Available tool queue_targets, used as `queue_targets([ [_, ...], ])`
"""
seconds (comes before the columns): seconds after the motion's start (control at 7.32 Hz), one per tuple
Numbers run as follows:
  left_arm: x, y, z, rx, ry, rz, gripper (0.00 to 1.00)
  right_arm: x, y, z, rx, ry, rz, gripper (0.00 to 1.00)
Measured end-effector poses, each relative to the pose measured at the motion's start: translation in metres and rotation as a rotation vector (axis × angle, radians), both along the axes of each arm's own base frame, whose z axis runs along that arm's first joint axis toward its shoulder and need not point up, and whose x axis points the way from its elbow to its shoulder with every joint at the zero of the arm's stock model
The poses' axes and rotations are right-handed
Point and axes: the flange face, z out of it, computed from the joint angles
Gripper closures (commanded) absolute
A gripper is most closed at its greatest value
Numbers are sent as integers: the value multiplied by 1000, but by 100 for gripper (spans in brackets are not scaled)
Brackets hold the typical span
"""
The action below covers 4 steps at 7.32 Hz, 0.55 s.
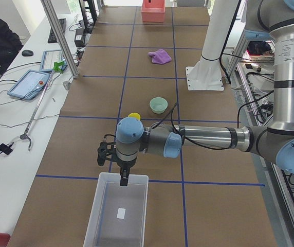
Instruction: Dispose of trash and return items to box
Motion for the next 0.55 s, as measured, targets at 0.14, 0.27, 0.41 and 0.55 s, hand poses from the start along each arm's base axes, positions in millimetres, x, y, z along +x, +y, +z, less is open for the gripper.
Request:
queue_targets([
  [0.14,0,-2,0,2,-3,-1,2,0,0,-2,4,0,1,0],
  [0.27,-1,-4,-2,7,-7,-1,2,0,1,-3,6,0,1,0],
  [0.41,-1,-6,-4,13,-7,-2,2,0,2,-5,8,0,1,0],
  [0.55,-1,-9,-10,25,-7,-3,2,0,2,-5,9,0,1,0],
])
